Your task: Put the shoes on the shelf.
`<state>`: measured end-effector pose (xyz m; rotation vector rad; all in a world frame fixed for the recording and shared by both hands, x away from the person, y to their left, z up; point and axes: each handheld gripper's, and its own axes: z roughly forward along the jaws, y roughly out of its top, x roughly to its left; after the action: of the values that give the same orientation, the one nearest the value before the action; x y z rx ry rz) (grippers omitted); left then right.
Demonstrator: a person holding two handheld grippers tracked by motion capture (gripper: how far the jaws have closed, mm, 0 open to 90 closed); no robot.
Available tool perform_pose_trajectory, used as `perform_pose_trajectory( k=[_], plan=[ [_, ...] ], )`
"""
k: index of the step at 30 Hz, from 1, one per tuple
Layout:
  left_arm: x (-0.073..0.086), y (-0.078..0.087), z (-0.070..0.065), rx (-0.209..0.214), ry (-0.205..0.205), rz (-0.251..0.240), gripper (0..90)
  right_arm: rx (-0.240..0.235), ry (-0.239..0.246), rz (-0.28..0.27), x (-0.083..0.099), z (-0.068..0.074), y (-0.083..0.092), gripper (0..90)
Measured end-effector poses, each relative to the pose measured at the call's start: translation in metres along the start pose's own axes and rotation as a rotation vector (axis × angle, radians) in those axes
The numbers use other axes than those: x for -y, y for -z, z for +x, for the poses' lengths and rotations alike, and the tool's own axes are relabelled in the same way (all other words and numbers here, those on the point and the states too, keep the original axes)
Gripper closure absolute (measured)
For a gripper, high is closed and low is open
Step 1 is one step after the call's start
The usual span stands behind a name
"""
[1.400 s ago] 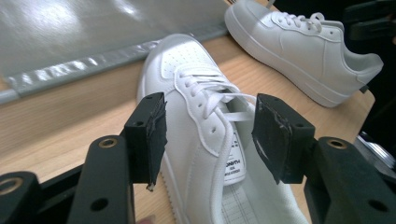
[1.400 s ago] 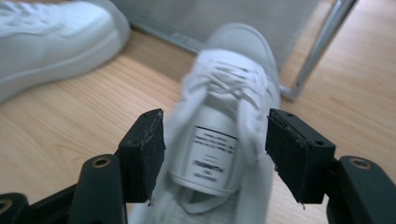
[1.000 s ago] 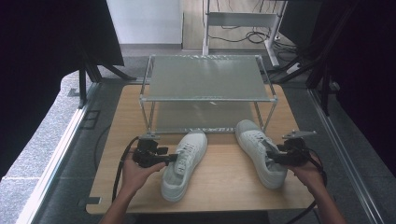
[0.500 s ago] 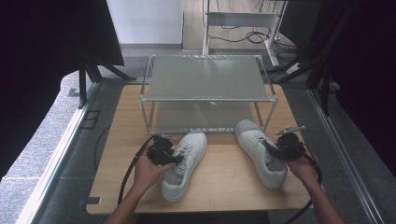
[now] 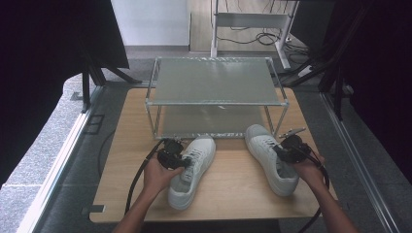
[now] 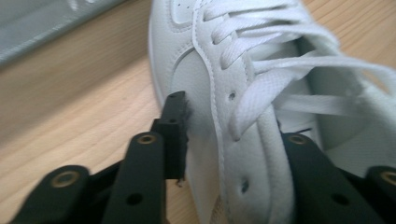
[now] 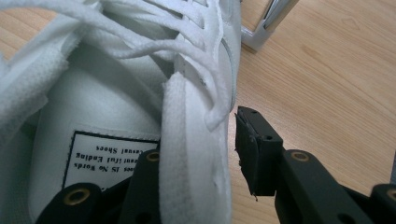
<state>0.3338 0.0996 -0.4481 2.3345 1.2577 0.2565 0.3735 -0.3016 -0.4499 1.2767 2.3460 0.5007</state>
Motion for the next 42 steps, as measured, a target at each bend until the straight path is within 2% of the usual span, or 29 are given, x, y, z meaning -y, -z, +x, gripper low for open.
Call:
perform_pose_trajectory(
  k=[2,4,7,8,9,10,11,12,14,18,20,21,23,24,28,30,31,34,37,38,39,40,42],
  plan=[
    [0.001,-0.002,-0.004,-0.050,-0.021,0.009,73.6,-0.003,-0.010,-0.004,0.001,-0.001,0.000,68.0],
    [0.002,-0.002,-0.006,-0.067,-0.023,0.000,76.6,-0.003,-0.012,-0.005,0.001,-0.001,0.000,67.9],
    [0.004,-0.002,-0.004,-0.062,-0.003,-0.012,80.3,-0.014,-0.016,0.004,0.001,-0.002,-0.001,72.4],
    [0.006,-0.002,-0.001,-0.053,0.019,-0.024,82.4,-0.017,-0.016,0.011,0.000,-0.002,-0.002,75.6],
    [0.006,-0.002,-0.001,-0.053,0.019,-0.024,82.9,-0.015,-0.017,0.013,0.000,-0.002,-0.002,76.9],
    [0.009,-0.002,0.003,-0.033,0.045,-0.049,83.5,-0.012,-0.019,0.014,0.001,-0.003,-0.003,78.5],
    [0.009,-0.002,0.003,-0.033,0.045,-0.049,83.9,-0.012,-0.019,0.014,0.001,-0.003,-0.003,78.5],
    [0.013,-0.001,0.008,-0.007,0.081,-0.075,84.5,-0.009,-0.030,0.016,0.002,-0.004,-0.003,83.1],
    [0.019,0.000,0.019,0.041,0.130,-0.107,84.8,-0.002,-0.035,0.017,0.002,-0.005,-0.003,84.7],
    [0.029,0.001,0.038,0.132,0.209,-0.149,85.3,-0.023,-0.074,0.012,0.004,-0.010,-0.004,86.4],
    [0.035,0.000,0.047,0.173,0.241,-0.174,85.4,-0.023,-0.076,0.008,0.004,-0.010,-0.004,86.5],
    [0.035,0.000,0.047,0.173,0.241,-0.174,85.5,-0.023,-0.076,0.008,0.004,-0.010,-0.004,86.5],
    [0.038,-0.001,0.051,0.199,0.261,-0.187,85.6,-0.031,-0.090,-0.002,0.005,-0.010,-0.003,86.5],
    [0.039,-0.001,0.053,0.209,0.271,-0.193,85.8,-0.047,-0.116,-0.016,0.006,-0.012,-0.003,86.5],
    [0.042,-0.002,0.057,0.239,0.296,-0.209,86.2,-0.069,-0.153,-0.029,0.008,-0.015,-0.003,86.9],
    [0.042,-0.002,0.056,0.237,0.291,-0.211,86.2,-0.071,-0.155,-0.030,0.008,-0.015,-0.003,87.0],
    [0.041,-0.002,0.056,0.237,0.290,-0.211,86.3,-0.086,-0.158,-0.038,0.008,-0.015,-0.002,87.2],
    [0.041,-0.002,0.057,0.254,0.296,-0.213,86.3,-0.098,-0.127,-0.054,0.009,-0.012,0.002,87.2],
    [0.042,-0.001,0.058,0.268,0.300,-0.222,86.3,-0.112,-0.128,-0.070,0.011,-0.010,0.005,87.2],
    [0.043,0.001,0.059,0.279,0.306,-0.236,86.3,-0.125,-0.138,-0.078,0.012,-0.009,0.007,87.3],
    [0.043,0.003,0.059,0.285,0.306,-0.243,86.2,-0.169,-0.169,-0.116,0.016,-0.011,0.012,87.3],
    [0.044,0.006,0.060,0.310,0.304,-0.255,86.1,-0.188,-0.184,-0.131,0.017,-0.011,0.015,87.3],
    [0.045,0.008,0.060,0.321,0.309,-0.267,86.1,-0.200,-0.192,-0.142,0.018,-0.011,0.017,87.2]
  ],
)
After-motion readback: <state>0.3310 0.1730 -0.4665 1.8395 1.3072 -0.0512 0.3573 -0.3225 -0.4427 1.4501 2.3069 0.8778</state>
